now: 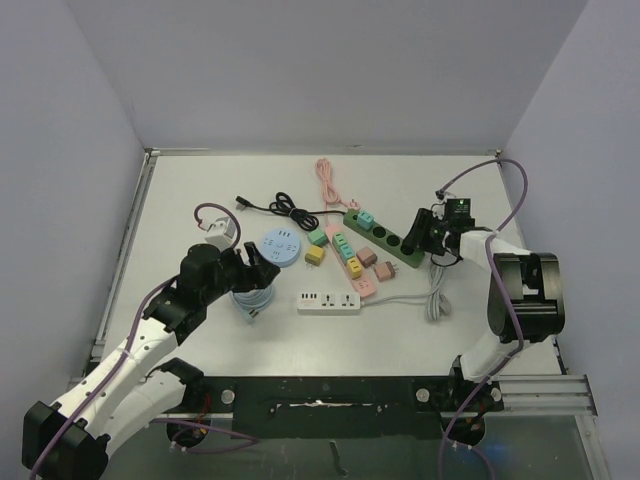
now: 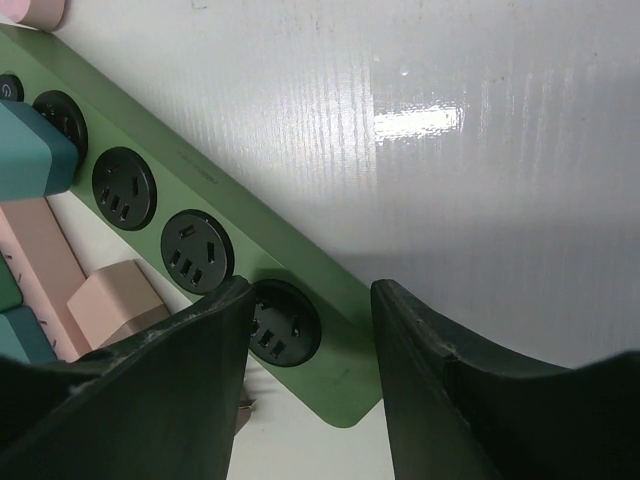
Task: Insert the plug
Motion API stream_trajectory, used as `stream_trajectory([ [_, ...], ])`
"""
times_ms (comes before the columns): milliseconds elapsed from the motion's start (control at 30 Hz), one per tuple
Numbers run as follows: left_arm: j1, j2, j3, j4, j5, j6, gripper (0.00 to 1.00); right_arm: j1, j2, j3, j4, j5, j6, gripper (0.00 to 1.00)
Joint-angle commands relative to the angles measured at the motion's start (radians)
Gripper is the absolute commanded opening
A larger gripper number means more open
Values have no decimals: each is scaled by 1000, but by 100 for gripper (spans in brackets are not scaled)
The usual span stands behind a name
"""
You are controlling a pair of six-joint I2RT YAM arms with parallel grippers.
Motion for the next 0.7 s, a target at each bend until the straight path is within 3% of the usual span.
stream_trajectory([
  [0, 5, -10, 51, 65, 17, -10, 69, 37, -63, -18, -85, 41, 30, 52],
  [267, 5, 17, 80, 45, 19, -8, 69, 82, -182, 110, -187, 226, -1, 62],
  [667, 5, 35, 84, 48, 25, -17, 69, 373, -235, 25, -270, 359, -5, 70],
])
